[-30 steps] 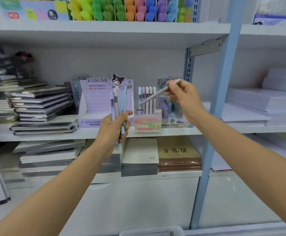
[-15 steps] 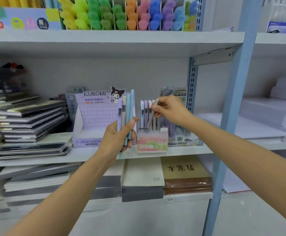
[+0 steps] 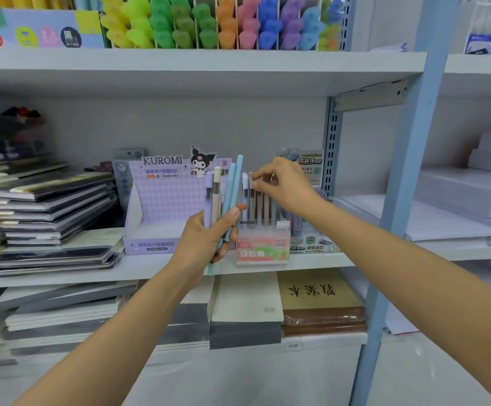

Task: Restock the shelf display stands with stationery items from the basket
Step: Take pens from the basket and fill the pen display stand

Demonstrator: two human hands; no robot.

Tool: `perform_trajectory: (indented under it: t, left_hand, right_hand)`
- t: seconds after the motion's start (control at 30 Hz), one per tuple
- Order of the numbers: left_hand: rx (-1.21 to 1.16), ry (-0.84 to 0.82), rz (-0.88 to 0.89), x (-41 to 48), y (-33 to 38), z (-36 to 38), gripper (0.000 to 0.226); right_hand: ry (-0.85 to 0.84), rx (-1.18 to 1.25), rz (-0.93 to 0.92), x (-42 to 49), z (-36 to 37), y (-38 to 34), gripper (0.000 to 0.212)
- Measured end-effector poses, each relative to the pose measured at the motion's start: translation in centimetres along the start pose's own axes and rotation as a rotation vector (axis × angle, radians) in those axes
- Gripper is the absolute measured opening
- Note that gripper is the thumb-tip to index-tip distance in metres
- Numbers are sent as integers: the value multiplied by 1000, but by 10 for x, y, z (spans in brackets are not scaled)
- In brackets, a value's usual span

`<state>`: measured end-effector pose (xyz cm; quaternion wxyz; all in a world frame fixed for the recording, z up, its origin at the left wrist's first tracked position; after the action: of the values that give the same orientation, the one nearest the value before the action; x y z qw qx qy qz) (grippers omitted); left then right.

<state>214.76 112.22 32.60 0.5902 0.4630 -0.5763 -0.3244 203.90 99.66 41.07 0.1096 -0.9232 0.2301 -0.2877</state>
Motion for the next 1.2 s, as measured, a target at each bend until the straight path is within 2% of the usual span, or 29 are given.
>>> perform_trajectory:
  t: [0.07, 0.17, 0.27, 0.37, 0.43, 0.5, 0.63, 0.73, 0.93, 1.03, 1.2]
  left_hand:
    - [3, -8, -1, -1, 2, 1, 27]
    - [16, -38, -6, -2, 4, 6, 33]
    - [31, -53, -19, -3, 5, 10, 40]
    - [-5, -20, -26, -7, 5, 6, 39]
    - [-81, 53, -23, -11, 4, -1, 47]
    - [-179, 175, -30, -15, 3, -10, 55]
    - [-333, 367, 34, -19, 9, -23, 23]
    - [-345, 414, 77, -22, 18, -23, 16]
    - [-327, 446, 27, -23, 23, -6, 31]
    - [-312, 420, -2, -21, 22, 4, 39]
    - [-268, 364, 42, -18, 29, 12, 14]
  right_hand:
    - [38, 207, -1, -6, -5, -2, 25]
    - [-20, 754, -44, -12, -6, -6, 25]
    - [-124, 872, -105, -17, -5, -18, 21]
    - [-61, 1001, -76, -22, -13, -14, 15]
    - [-25, 1090, -51, -28, -19, -6, 11]
    - [-51, 1112, -40, -34, -20, -1, 12]
    - [-350, 893, -34, -51, -6, -3, 16]
    - [-501, 733, -65, -63, 6, -9, 15]
    - [-397, 883, -33, -70, 9, -8, 16]
    - [-440, 915, -33, -74, 18, -13, 18]
    - [-532, 840, -76, -77, 23, -23, 11]
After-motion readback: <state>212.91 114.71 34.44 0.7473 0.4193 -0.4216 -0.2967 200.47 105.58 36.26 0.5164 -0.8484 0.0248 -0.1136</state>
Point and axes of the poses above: each hand's wrist, its own x-axis towards the middle knuckle, its own z-axis out of the palm, y = z × x, the point moved 7 cm from there along x, towards the middle knuckle, and after that the axes turned 15 degrees about -y, right-handed, at the moved point
